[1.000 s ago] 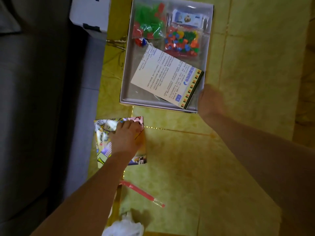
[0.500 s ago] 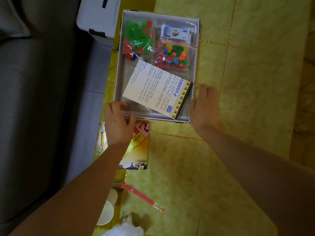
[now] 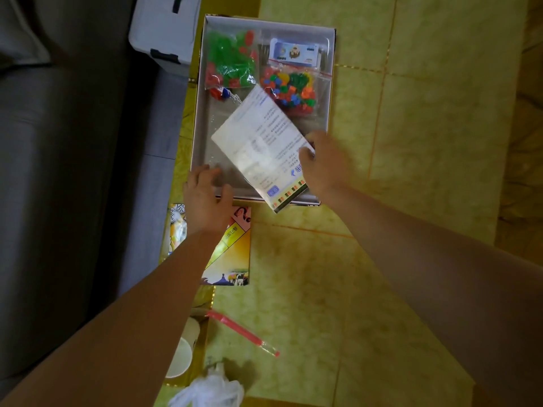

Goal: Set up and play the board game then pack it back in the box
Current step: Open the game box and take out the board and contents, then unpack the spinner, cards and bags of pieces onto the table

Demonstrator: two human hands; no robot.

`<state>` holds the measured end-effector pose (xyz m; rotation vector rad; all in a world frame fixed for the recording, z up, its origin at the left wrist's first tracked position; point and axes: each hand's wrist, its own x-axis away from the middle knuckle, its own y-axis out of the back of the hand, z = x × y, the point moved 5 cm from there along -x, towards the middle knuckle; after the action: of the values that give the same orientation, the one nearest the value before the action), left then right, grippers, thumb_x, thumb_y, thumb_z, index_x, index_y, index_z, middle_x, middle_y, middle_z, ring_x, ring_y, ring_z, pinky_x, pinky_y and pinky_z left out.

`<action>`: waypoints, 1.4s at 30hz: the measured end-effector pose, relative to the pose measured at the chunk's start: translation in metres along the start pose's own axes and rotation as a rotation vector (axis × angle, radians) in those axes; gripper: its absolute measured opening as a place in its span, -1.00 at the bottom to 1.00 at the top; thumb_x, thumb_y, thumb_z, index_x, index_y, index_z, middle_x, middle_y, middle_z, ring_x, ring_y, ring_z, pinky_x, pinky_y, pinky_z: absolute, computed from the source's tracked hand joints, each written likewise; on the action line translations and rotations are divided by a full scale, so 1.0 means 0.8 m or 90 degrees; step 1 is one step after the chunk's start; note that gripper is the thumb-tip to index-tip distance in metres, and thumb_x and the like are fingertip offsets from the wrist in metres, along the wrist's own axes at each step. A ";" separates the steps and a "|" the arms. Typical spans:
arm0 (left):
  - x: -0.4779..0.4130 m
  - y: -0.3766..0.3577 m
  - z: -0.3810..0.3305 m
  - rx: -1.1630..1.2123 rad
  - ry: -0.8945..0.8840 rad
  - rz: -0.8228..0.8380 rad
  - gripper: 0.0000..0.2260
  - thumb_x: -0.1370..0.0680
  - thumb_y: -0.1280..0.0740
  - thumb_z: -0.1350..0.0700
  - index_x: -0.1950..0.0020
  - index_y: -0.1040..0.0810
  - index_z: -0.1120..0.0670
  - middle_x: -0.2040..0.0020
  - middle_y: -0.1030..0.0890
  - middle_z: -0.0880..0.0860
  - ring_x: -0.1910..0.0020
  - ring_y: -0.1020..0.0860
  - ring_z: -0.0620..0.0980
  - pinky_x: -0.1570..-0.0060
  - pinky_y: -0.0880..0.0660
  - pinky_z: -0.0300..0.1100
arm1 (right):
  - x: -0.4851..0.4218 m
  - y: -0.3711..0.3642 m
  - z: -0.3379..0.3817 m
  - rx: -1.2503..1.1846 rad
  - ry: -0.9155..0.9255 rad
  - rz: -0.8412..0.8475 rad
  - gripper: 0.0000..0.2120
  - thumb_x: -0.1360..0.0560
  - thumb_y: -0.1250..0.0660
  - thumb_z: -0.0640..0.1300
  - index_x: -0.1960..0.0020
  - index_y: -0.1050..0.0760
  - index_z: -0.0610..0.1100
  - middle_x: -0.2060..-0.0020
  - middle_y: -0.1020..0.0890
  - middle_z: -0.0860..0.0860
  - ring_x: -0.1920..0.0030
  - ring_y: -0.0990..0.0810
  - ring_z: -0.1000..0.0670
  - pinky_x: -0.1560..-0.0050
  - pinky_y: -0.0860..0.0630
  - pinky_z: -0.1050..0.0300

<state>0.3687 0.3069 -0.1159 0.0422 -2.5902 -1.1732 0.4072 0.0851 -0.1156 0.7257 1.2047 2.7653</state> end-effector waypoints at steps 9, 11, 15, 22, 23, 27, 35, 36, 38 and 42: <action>0.049 0.070 0.029 0.147 0.266 -0.198 -0.82 -0.59 -0.18 0.09 -0.09 -0.50 0.11 0.01 -0.50 0.02 0.06 -0.44 -0.04 0.07 -0.29 -0.25 | 0.090 -0.030 -0.012 -0.131 0.011 0.291 -0.87 -0.54 -0.27 -0.20 0.13 -0.54 -0.22 0.30 -0.58 -0.13 0.33 -0.50 0.04 0.33 -0.36 0.25; 0.058 0.064 0.045 0.020 0.252 -0.057 -0.84 -0.57 -0.23 0.10 -0.02 -0.56 0.13 0.09 -0.55 0.05 0.10 -0.48 0.03 0.11 -0.31 -0.20 | 0.109 -0.050 -0.004 -0.087 0.021 0.348 -0.90 -0.52 -0.27 -0.19 0.12 -0.54 -0.16 0.21 -0.64 -0.12 0.23 -0.59 -0.06 0.23 -0.41 0.13; 0.085 0.045 0.087 -0.065 0.237 0.107 -0.88 -0.53 -0.34 0.09 0.01 -0.63 0.08 0.07 -0.65 0.07 0.05 -0.59 0.13 0.09 -0.44 -0.11 | 0.138 -0.082 0.017 0.066 0.092 0.368 -0.84 -0.54 -0.22 -0.18 -0.05 -0.55 -0.11 0.21 -0.56 -0.01 0.25 -0.49 0.01 0.37 -0.28 0.30; 0.120 0.003 0.090 -0.073 0.176 0.295 -0.61 -0.51 -0.36 0.17 -0.34 -0.51 0.00 -0.39 -0.35 0.07 -0.28 -0.45 0.06 -0.24 -0.46 -0.04 | 0.146 -0.106 -0.016 0.156 0.071 0.300 -0.63 -0.54 -0.23 -0.20 -0.34 -0.43 -0.07 -0.11 -0.60 -0.09 -0.06 -0.58 -0.12 -0.03 -0.50 0.05; 0.122 0.001 0.089 -0.089 0.173 0.307 -0.61 -0.52 -0.35 0.18 -0.35 -0.50 0.01 -0.41 -0.28 0.06 -0.33 -0.39 0.06 -0.28 -0.42 -0.04 | 0.146 -0.103 -0.017 0.162 0.093 0.279 -0.63 -0.54 -0.24 -0.21 -0.34 -0.44 -0.06 -0.13 -0.59 -0.07 -0.07 -0.57 -0.10 -0.03 -0.49 0.07; 0.115 0.001 0.083 -0.142 0.198 0.308 -0.65 -0.54 -0.32 0.14 -0.33 -0.50 0.09 -0.37 -0.28 0.11 -0.31 -0.41 0.12 -0.26 -0.44 0.04 | 0.139 -0.063 -0.002 0.125 0.228 0.041 -0.73 -0.50 -0.24 -0.28 -0.14 -0.57 -0.10 -0.08 -0.57 -0.02 -0.04 -0.56 -0.04 0.07 -0.46 0.14; 0.047 0.016 0.001 -0.180 -0.111 0.079 -0.57 -0.48 -0.32 0.23 -0.36 -0.43 0.11 -0.36 -0.38 0.17 -0.32 -0.35 0.17 -0.23 -0.36 0.03 | 0.104 -0.052 -0.021 0.295 0.200 0.086 -0.51 -0.49 -0.25 -0.19 -0.42 -0.34 -0.09 -0.40 -0.33 -0.03 -0.41 -0.24 -0.05 -0.36 -0.23 0.09; 0.039 0.004 -0.003 -0.193 -0.124 0.118 -0.55 -0.49 -0.31 0.21 -0.38 -0.41 0.08 -0.38 -0.36 0.15 -0.35 -0.33 0.17 -0.25 -0.36 0.04 | 0.105 -0.050 -0.025 0.294 0.208 0.084 -0.52 -0.49 -0.25 -0.20 -0.41 -0.36 -0.08 -0.40 -0.33 -0.02 -0.41 -0.25 -0.04 -0.35 -0.24 0.09; 0.032 -0.009 -0.005 -0.232 -0.108 0.156 -0.55 -0.50 -0.32 0.17 -0.39 -0.40 0.05 -0.38 -0.33 0.14 -0.35 -0.32 0.16 -0.20 -0.41 0.05 | 0.105 -0.046 -0.024 0.271 0.231 0.074 -0.57 -0.49 -0.26 -0.21 -0.35 -0.43 -0.09 -0.36 -0.38 -0.02 -0.37 -0.31 -0.05 -0.31 -0.31 0.09; 0.025 -0.017 -0.013 -0.300 -0.103 0.141 -0.56 -0.50 -0.29 0.14 -0.39 -0.38 0.04 -0.29 -0.34 0.16 -0.28 -0.31 0.17 -0.03 -0.50 0.07 | 0.075 -0.035 -0.012 0.197 0.217 0.068 -0.75 -0.52 -0.24 -0.23 -0.18 -0.52 -0.13 -0.15 -0.51 -0.05 -0.08 -0.50 -0.04 0.02 -0.41 0.18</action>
<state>0.3513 0.2873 -0.1142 -0.4430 -2.2991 -1.7176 0.3453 0.1109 -0.1167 0.3452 1.7311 2.9066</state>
